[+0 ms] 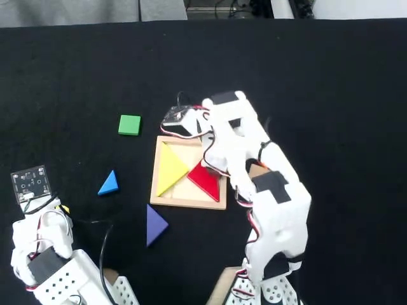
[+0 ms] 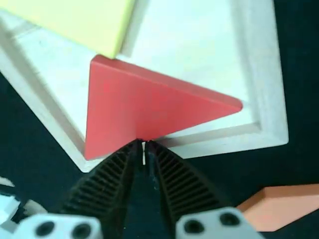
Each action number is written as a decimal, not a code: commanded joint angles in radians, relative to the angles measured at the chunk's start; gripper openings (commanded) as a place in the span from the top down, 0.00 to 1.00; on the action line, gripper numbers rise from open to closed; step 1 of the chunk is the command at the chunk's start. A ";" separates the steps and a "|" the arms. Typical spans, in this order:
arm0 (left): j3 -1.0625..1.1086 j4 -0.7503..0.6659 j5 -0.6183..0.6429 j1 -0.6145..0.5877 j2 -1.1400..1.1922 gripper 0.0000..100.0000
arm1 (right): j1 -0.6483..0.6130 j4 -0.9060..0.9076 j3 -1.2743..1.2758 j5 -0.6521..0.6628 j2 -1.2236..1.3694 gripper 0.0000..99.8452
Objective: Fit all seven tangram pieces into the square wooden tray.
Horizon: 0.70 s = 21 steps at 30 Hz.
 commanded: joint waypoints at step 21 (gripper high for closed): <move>0.021 0.005 0.005 0.005 -0.009 0.82 | -0.206 -0.040 0.285 -0.104 -0.455 0.99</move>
